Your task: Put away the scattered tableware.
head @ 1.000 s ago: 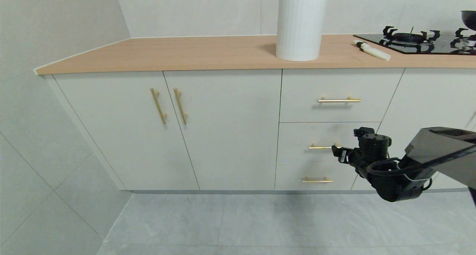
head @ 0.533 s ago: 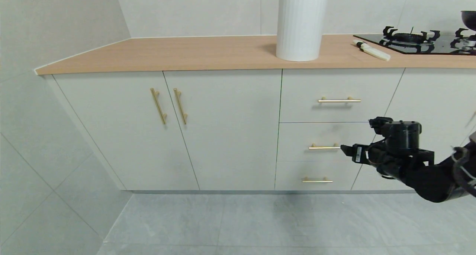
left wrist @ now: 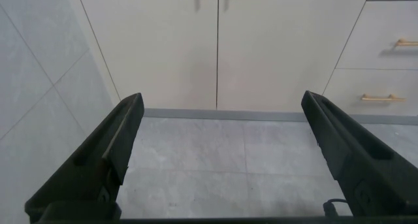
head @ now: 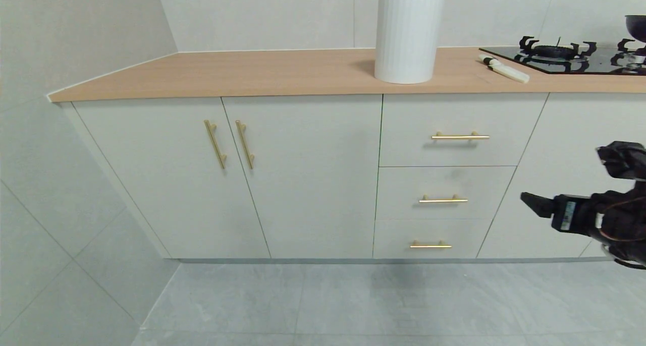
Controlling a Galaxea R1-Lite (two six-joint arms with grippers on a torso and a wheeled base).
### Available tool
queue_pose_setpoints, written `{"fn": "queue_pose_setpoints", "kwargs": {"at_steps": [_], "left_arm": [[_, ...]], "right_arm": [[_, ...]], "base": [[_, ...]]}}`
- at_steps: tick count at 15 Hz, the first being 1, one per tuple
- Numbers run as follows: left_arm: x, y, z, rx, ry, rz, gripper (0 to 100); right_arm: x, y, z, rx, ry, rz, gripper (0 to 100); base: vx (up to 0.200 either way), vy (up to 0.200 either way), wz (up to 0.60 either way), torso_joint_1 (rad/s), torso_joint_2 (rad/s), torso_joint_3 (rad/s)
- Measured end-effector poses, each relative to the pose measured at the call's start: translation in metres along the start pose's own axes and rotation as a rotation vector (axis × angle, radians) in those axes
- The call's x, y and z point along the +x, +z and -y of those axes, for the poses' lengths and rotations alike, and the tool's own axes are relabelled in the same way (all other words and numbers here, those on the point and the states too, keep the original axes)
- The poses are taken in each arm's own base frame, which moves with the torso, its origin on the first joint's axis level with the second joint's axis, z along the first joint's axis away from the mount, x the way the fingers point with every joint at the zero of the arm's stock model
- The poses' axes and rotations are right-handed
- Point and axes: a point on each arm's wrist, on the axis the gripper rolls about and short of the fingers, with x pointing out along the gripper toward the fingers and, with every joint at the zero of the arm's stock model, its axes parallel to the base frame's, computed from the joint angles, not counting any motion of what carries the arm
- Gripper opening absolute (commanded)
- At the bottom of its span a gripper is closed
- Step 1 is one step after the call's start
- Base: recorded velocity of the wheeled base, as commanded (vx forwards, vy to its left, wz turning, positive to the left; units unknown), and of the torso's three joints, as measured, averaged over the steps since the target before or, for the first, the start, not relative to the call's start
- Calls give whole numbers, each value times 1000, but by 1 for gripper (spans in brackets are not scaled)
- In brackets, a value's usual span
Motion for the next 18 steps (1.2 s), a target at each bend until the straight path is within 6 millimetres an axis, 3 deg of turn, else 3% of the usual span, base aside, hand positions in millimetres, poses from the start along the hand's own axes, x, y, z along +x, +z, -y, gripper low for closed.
{"fn": "queue_pose_setpoints", "kwargs": {"at_steps": [5,7,10,14,16,18], "left_arm": [[0,0,0,0,0,0,100],[0,0,0,0,0,0,100],[0,0,0,0,0,0,100],[0,0,0,0,0,0,100],[0,0,0,0,0,0,100],[0,0,0,0,0,0,100]], "right_arm": [[-118,13,40,-36,-97,112,100],[-164,2,51,-51,-139,151,100],[-215,-29,59,-62,-149,192,100],[-255,-94,66,-109,-97,122,100],[-257,-108,67,-41,-66,186,100],[-246,-115,66,-10,-30,293,100]], "base": [[0,0,0,0,0,0],[0,0,0,0,0,0],[0,0,0,0,0,0],[0,0,0,0,0,0],[0,0,0,0,0,0],[0,0,0,0,0,0]]}}
